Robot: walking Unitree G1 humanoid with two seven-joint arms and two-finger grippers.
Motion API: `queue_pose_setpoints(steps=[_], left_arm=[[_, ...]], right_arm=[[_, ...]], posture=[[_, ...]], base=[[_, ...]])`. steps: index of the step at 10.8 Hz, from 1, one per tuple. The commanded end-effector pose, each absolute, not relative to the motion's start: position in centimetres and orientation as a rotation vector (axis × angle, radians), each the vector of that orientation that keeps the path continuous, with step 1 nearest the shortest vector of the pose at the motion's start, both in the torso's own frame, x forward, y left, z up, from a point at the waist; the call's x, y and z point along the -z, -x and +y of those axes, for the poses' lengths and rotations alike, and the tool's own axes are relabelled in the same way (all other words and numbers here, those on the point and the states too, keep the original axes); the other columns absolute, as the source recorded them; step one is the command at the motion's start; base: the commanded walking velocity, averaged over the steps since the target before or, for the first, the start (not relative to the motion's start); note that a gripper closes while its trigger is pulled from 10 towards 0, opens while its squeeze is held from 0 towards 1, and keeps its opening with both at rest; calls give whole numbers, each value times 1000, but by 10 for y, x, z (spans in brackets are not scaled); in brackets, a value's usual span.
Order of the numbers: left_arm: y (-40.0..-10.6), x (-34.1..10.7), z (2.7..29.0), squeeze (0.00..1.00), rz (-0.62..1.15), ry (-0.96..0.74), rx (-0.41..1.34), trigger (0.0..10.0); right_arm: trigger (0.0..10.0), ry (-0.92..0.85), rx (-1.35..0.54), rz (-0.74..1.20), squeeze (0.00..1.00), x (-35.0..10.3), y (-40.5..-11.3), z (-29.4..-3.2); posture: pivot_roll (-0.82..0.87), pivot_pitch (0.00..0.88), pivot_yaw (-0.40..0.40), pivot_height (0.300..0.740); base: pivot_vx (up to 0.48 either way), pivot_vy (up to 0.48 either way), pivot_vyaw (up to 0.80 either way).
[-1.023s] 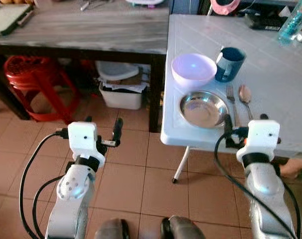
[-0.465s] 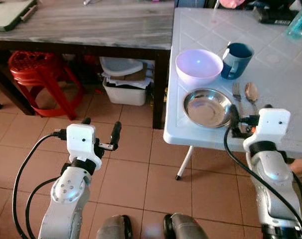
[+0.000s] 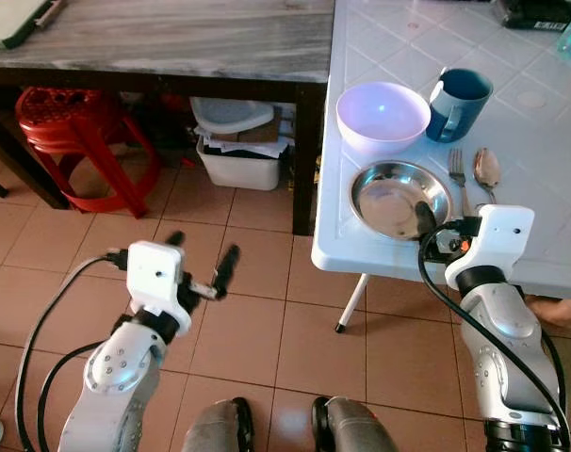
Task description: Setting the table
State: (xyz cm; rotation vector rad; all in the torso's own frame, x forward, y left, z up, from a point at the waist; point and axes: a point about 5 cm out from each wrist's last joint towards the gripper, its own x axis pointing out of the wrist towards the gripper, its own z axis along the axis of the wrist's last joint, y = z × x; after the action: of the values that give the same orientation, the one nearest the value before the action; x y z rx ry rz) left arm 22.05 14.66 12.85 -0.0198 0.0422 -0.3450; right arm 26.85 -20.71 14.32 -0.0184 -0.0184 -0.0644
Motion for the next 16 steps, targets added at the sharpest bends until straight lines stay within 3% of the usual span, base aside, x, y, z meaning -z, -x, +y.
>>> queue_pose_setpoints(steps=[1,8,9,10,11,16], left_arm=[[-217,-131,145,0,46,27,370,10000],[-219,-132,144,0,48,37,359,10000],[-220,-133,144,0,47,37,361,10000],[-220,-135,143,0,39,34,368,10000],[-220,-135,143,0,38,33,366,10000],[-220,-138,138,0,23,54,409,10000]], right_arm=[[10000,-2,47,-22,0,-147,-270,-205],[10000,-164,30,48,0,-140,-267,-196],[9608,-187,33,57,0,-139,-267,-196],[588,-227,50,65,0,-139,-267,-197],[0,-241,59,72,0,-138,-267,-199],[0,-352,117,132,0,-128,-265,-201]], posture=[[-3,208,46,740],[-10,215,36,740],[-10,215,37,740],[-8,214,35,740],[-8,213,35,740],[-5,204,39,740]], base=[[0,0,0],[0,0,0],[0,0,0],[0,0,0],[0,0,0],[0,0,0]])
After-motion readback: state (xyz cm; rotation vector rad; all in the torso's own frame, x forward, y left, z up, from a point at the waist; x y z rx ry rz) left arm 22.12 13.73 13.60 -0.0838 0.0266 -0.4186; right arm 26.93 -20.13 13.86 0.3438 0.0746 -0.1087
